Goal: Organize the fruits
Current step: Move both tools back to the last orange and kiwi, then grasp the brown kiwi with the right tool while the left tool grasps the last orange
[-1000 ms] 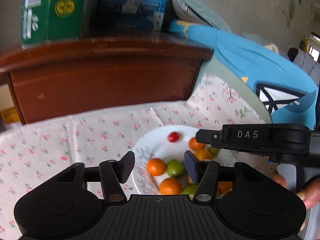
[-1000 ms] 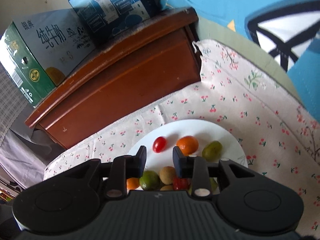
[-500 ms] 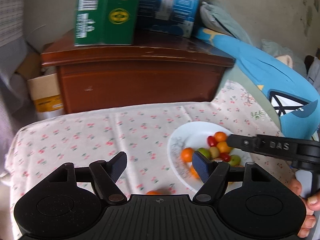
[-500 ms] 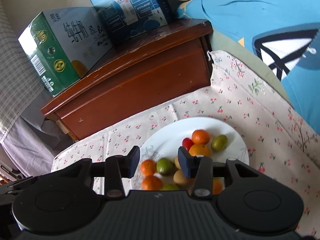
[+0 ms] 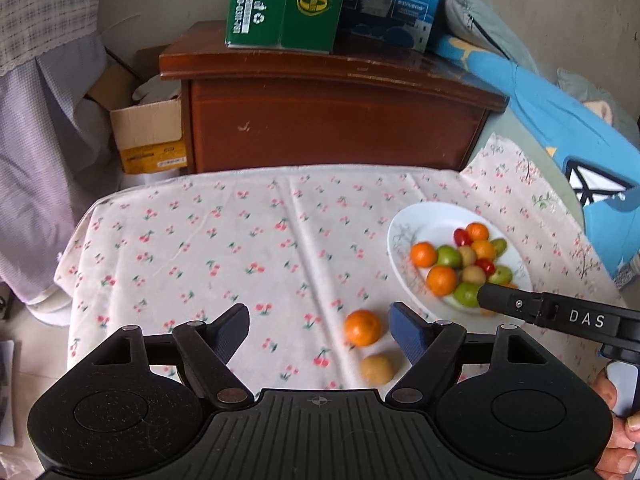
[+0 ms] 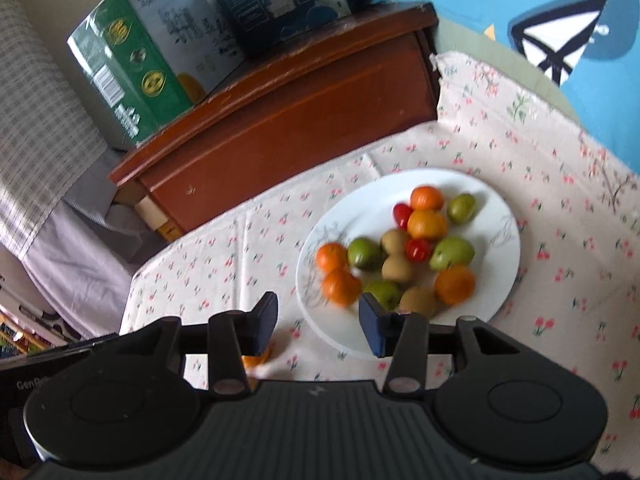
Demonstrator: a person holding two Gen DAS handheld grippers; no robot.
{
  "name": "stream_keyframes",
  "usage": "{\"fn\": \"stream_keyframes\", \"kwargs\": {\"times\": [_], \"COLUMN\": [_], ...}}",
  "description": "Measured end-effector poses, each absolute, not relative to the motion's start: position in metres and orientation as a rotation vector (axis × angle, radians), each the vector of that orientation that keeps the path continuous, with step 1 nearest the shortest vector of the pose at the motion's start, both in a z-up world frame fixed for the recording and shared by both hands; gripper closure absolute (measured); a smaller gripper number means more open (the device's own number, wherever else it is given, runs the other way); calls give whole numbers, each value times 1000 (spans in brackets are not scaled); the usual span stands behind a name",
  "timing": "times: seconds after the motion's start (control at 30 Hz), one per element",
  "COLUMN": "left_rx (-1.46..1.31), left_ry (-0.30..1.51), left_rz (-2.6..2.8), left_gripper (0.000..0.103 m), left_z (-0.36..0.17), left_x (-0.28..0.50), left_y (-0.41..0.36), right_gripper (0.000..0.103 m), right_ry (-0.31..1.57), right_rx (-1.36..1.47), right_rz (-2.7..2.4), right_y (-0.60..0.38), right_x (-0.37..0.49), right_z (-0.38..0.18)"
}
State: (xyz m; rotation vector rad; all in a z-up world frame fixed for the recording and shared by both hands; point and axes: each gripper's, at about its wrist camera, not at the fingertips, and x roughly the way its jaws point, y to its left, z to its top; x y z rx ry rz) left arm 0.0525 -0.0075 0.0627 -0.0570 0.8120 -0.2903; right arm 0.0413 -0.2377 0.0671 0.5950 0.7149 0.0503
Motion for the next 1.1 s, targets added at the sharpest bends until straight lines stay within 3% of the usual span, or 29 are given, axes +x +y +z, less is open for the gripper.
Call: {"fn": "stream_keyframes", "kwargs": {"times": [1.1], "left_rx": [39], "left_ry": [945], "left_rz": [-173], "left_gripper": [22], "left_z": [19], "left_x": [44], "left_y": [16], "right_gripper": [56], "right_ry": [827], "right_rx": [283], "right_rz": [227], "right_y": [-149], "right_x": [45], "right_z": [26]}}
